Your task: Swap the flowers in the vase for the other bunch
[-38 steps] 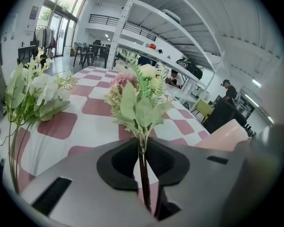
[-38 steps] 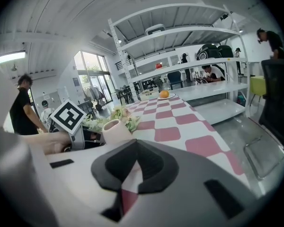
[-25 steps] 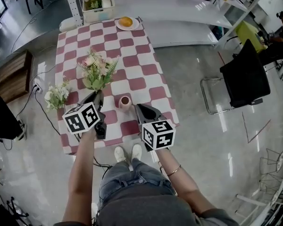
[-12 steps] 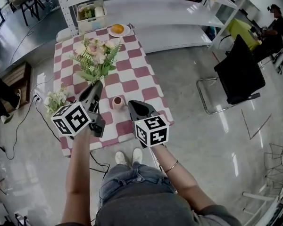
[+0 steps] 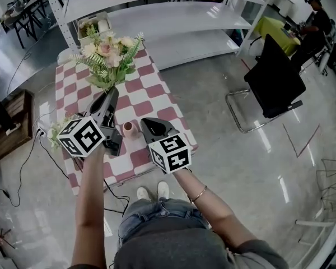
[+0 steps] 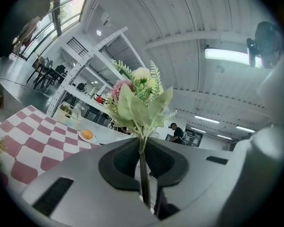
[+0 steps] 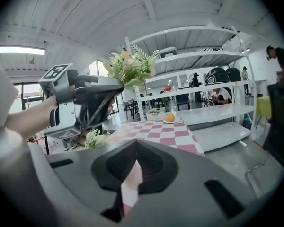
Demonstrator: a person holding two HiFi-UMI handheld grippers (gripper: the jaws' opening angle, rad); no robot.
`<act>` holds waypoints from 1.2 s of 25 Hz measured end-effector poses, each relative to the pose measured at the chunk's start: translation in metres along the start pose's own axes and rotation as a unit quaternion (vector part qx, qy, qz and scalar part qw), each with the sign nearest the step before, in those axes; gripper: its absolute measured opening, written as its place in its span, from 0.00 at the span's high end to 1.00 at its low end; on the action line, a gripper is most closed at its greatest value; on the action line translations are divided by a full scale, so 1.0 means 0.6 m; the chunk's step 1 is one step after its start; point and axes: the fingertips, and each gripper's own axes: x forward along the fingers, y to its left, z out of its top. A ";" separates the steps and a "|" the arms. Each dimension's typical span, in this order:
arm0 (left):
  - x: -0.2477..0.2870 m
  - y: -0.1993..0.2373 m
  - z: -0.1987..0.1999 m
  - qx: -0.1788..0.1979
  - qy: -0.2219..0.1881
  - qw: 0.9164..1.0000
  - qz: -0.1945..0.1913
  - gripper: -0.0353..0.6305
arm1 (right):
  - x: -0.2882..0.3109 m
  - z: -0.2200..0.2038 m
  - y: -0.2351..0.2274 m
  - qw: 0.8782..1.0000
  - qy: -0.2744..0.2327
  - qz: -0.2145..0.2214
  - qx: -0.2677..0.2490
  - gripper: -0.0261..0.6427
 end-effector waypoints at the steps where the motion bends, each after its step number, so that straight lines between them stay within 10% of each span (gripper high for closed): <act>1: 0.009 -0.003 0.004 0.003 -0.002 1.000 -0.003 0.89 | -0.001 0.003 -0.003 1.000 -0.001 -0.002 -0.002 0.95; 30: 0.121 0.028 -0.014 -0.027 -0.035 0.998 -0.044 0.89 | 0.045 -0.003 -0.070 1.000 0.010 0.002 0.010 0.94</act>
